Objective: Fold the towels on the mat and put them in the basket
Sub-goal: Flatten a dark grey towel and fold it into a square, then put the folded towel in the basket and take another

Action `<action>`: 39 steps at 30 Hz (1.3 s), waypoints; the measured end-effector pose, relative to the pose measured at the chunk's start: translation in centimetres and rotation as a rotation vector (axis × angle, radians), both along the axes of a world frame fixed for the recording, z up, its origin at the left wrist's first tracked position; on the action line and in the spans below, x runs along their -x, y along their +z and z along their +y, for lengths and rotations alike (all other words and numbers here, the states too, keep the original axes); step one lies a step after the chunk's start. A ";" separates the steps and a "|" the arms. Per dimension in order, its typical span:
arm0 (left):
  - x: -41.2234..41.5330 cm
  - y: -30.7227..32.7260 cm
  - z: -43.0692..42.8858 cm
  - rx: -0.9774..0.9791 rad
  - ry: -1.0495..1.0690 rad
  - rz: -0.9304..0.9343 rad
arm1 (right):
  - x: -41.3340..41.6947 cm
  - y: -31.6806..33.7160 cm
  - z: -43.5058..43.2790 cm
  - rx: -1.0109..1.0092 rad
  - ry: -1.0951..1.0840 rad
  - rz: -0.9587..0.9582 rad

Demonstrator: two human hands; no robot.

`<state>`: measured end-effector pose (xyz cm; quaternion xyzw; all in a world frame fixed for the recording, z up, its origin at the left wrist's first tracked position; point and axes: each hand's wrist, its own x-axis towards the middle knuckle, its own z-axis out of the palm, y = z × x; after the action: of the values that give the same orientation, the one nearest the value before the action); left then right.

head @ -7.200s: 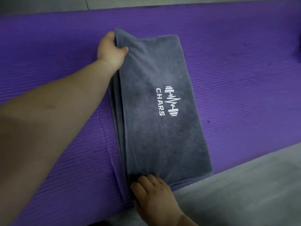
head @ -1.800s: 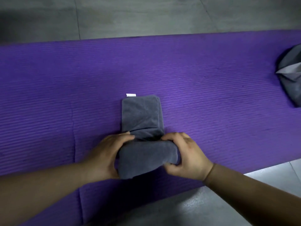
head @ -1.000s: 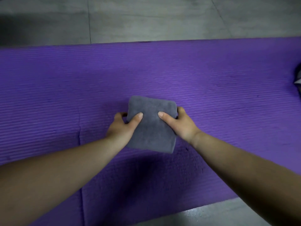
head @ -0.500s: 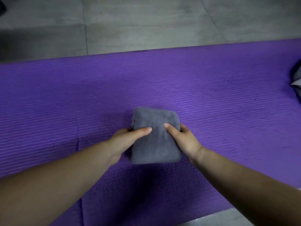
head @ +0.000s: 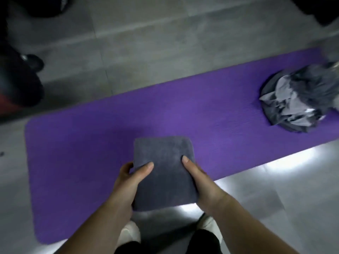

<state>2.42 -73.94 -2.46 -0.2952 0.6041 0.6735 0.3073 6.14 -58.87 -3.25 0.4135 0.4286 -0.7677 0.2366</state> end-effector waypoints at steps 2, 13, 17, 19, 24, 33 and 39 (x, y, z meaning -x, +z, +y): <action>0.0 7.4 0.2 -0.004 -0.053 0.041 | -0.6 7.8 0.4 0.089 -0.011 0.004; -0.3 32.6 13.8 -0.117 -0.397 0.304 | -5.0 33.5 10.2 -0.344 -0.431 0.242; -4.0 36.5 24.1 -0.142 -0.471 0.400 | -10.1 36.8 19.2 -0.325 -0.580 0.318; -6.9 37.9 29.5 -0.168 -0.507 0.400 | -13.9 37.9 24.5 -0.236 -0.602 0.357; -15.2 38.9 40.8 -0.236 -0.553 0.303 | -22.7 40.1 36.1 -0.217 -0.509 0.274; -19.6 38.5 56.8 -0.294 -0.629 0.321 | -27.6 40.9 49.6 -0.488 -0.702 0.296; -19.3 37.6 69.7 -0.348 -0.682 0.284 | -27.2 41.7 62.4 -0.635 -0.677 0.271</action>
<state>21.67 -4.24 35.18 0.0743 0.5808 0.6591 0.4720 33.31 3.50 38.46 0.4780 0.5099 -0.6797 -0.2224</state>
